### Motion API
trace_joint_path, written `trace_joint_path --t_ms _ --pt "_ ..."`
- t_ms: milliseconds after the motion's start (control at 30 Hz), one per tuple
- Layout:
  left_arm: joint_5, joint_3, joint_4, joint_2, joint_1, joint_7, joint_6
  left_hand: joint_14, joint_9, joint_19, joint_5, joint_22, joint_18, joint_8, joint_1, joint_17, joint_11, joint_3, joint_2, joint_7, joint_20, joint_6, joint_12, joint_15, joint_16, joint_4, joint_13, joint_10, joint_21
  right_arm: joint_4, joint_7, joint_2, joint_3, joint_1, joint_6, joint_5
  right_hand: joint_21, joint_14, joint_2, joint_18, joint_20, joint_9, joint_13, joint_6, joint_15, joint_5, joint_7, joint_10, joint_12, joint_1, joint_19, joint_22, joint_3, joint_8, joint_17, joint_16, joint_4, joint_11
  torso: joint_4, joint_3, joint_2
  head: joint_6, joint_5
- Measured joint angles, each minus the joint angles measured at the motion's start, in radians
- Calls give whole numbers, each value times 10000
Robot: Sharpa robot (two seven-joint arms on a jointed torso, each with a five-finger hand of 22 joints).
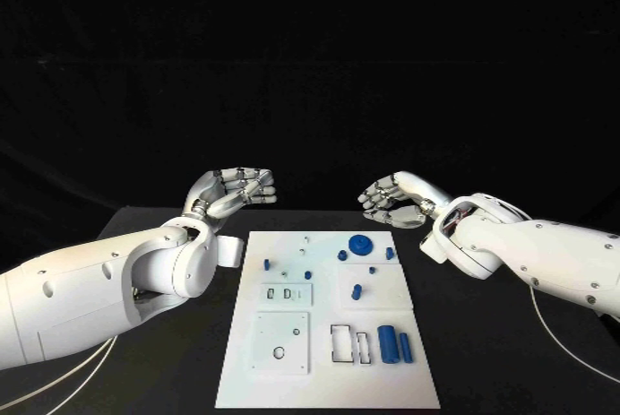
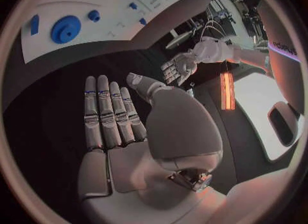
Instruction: Assemble the parts on the task board
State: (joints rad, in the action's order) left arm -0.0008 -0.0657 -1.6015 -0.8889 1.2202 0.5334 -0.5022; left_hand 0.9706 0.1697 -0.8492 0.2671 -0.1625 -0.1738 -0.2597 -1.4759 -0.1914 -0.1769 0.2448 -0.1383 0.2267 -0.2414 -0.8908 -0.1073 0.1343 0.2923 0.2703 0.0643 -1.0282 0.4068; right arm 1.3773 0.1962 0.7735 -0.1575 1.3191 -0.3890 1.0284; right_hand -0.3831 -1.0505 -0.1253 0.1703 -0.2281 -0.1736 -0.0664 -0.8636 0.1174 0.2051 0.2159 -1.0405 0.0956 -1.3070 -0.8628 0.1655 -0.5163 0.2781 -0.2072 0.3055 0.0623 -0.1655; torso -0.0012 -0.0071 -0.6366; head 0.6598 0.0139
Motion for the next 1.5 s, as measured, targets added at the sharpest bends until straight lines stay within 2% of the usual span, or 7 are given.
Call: trace_joint_path --t_ms 100,133,167,333,433,733,1500 --pt "-48 9 -333 -186 34 -79 109 0 0 0 0 1 0 0 0 0 0 0 0 1 0 1 0 0 0 0 0 0 0 116 -476 -33 3 110 266 995 -649 -842 -132 0 279 -71 -19 -167 -267 0 -134 -279 -58 27 -577 354 150 0 -430 501 -3 171 26 -20 -156 -67 -72" --pt "-59 11 -424 -231 40 -98 140 0 0 0 0 0 1 0 0 0 0 0 0 0 0 1 0 0 0 0 0 0 0 149 -609 -49 5 135 346 1273 -1837 -2090 -323 0 702 -210 -53 -420 -663 38 -319 -730 -186 102 -1353 1067 367 0 -1303 1513 -76 401 36 -30 -218 -97 -99" --pt "-69 14 -506 -271 44 -118 169 0 0 0 0 3 0 0 5 0 0 0 -4 1 0 1 0 0 0 0 -1 0 0 184 -734 -65 5 154 426 1540 -2344 -2512 -400 4 865 -284 -73 -511 -806 38 -410 -895 -228 164 -1603 1373 420 0 -1697 1988 -112 498 41 -37 -264 -111 -117" --pt "-102 38 -902 -433 57 -206 302 0 -1 0 0 36 1 0 125 1 0 -30 -124 1 0 1 61 0 -67 30 -1 0 0 278 -1324 -175 3 219 830 2812 -3597 -3097 -602 4 1105 -524 -175 -710 -1029 76 -536 -1083 -228 262 -1899 2256 304 0 -2995 3791 -281 620 75 -67 -475 -150 -168" --pt "-115 59 -1052 -486 61 -247 365 0 -1 0 0 36 2 0 125 2 0 -30 -124 1 0 1 61 0 -67 30 -1 1 0 280 -1610 -244 2 233 1035 3423 -4148 -3192 -671 3 1084 -672 -284 -746 -1021 82 -572 -991 -227 328 -1955 2692 239 0 -3554 4727 -377 657 98 -90 -592 -128 -198" --pt "-125 107 -1263 -582 69 -324 470 0 -3 1 0 35 3 1 125 2 -1 -30 -124 1 0 2 61 0 -67 29 -2 1 0 178 -2105 -532 0 244 1418 4409 -6977 -3826 -751 -237 1122 -1003 -554 -776 -1044 138 -604 -426 -25 328 -3376 6308 239 -39 -6156 7701 -458 666 141 -127 -851 -94 -229" --pt "-120 145 -1443 -713 127 -433 565 -40 -22 1 0 69 20 1 167 4 -1 -23 -166 2 -1 3 145 39 -155 77 -3 2 0 -191 -2442 -1057 -44 114 1987 5185 -7783 -3947 -788 -393 1100 -1139 -635 -738 -997 182 -641 -61 129 290 -3678 7421 220 -89 -7072 8674 -475 602 240 -176 -1147 -123 -207"
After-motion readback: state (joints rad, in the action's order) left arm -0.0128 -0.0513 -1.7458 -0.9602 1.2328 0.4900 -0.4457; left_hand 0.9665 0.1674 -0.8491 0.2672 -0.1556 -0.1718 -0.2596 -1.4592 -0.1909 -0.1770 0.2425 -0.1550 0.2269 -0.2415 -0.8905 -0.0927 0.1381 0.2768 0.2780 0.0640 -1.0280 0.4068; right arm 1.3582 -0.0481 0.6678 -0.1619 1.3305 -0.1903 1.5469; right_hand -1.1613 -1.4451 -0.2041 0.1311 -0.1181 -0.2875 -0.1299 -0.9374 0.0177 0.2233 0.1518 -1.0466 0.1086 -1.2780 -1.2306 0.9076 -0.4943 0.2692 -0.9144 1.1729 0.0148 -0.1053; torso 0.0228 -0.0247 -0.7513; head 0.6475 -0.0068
